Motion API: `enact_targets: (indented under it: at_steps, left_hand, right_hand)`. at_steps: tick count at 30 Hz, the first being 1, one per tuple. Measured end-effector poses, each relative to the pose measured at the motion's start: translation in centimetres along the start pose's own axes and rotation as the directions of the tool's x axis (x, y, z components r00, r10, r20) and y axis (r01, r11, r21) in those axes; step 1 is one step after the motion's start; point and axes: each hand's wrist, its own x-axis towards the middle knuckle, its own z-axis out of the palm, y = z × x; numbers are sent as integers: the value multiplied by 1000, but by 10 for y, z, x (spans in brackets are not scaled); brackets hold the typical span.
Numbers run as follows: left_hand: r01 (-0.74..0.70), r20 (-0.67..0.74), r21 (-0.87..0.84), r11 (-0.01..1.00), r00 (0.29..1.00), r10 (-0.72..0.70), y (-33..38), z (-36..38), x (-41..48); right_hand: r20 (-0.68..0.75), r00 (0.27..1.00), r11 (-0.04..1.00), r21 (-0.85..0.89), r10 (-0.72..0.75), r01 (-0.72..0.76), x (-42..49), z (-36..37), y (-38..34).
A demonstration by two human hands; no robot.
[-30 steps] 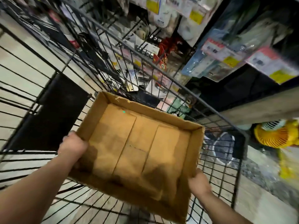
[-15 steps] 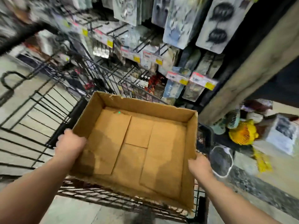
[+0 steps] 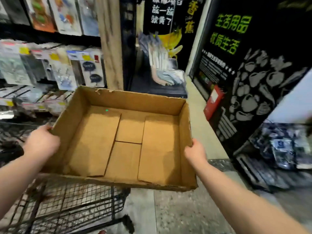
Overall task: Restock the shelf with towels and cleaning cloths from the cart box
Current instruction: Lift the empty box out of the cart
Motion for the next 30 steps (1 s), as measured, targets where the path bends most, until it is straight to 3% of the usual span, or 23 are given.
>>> enact_targets:
  at_steps: [7, 12, 20, 25, 30]
  left_hand:
    - [-249, 237, -24, 968, 939, 248, 109, 80, -75]
    - [-429, 378, -70, 901, 824, 422, 188, 132, -134]
    - [-620, 576, -249, 743, 522, 629, 276, 249, -211]
    - [-644, 677, -280, 712, 393, 622, 310, 305, -272]
    - [-704, 746, -252, 664, 296, 597, 342, 359, -341]
  right_hand:
    - [-232, 953, 981, 47, 192, -187, -12, -130, 110]
    - [-339, 857, 921, 116, 389, -372, -21, -191, 174]
    - [-474, 593, 752, 295, 651, -590, -64, -247, 268]
    - [-498, 462, 661, 368, 734, -654, -100, -264, 318]
    - [-486, 378, 586, 405, 788, -702, -111, -297, 385]
